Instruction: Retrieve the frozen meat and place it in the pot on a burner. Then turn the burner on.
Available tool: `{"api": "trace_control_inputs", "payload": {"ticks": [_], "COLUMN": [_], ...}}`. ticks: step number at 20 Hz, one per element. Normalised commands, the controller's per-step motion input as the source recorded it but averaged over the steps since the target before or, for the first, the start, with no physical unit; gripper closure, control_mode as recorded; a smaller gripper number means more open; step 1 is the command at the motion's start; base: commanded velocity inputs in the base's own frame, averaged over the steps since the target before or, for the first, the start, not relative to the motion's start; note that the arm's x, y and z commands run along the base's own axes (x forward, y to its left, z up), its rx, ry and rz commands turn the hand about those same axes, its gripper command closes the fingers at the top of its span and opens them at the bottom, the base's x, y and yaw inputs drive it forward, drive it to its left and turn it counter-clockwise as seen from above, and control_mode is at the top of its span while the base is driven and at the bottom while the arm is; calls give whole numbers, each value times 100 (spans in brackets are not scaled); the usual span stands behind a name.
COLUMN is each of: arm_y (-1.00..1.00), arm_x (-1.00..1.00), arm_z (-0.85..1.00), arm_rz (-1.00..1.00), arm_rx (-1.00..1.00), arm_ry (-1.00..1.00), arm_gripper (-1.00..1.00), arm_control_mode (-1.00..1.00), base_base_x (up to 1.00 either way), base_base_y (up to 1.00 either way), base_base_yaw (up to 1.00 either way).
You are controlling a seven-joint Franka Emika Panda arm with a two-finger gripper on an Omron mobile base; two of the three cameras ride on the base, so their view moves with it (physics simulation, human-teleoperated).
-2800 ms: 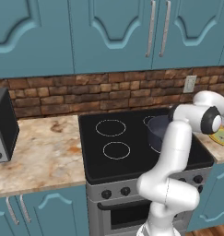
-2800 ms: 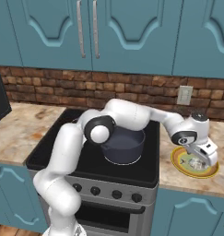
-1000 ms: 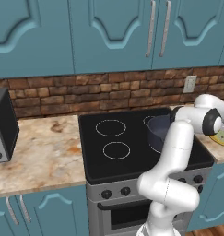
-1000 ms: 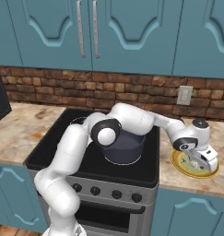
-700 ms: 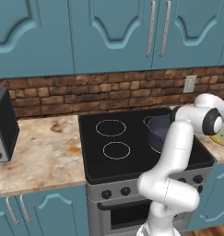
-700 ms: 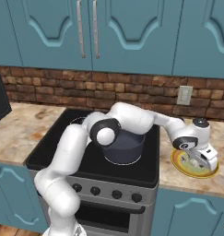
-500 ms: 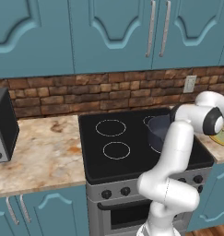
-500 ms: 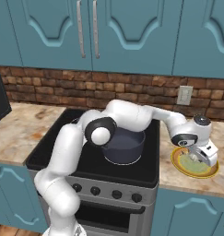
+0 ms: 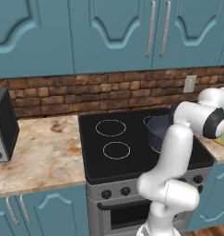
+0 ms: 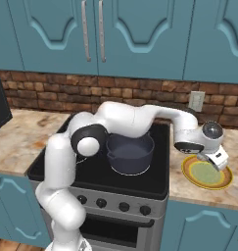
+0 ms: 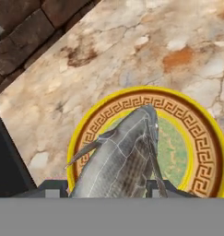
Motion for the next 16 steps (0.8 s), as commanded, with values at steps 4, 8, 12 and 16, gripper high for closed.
{"api": "trace_control_inputs", "payload": {"ticks": [4,8,12,16], "arm_y": [48,64,45,59], "arm_x": [-28,-32,-24,-23], "arm_z": [67,71,56,25], "arm_rz": [0,0,-1,-7], "arm_rx": [-1,-2,-1,0], "arm_ry": [-12,-4,0,0], "arm_gripper": [100,100,100,100], "arm_control_mode": [-100,-100,-100,-100], "base_base_x": [0,0,0,0], "base_base_y": [0,0,0,0], "base_base_yaw": [0,0,0,0]}}
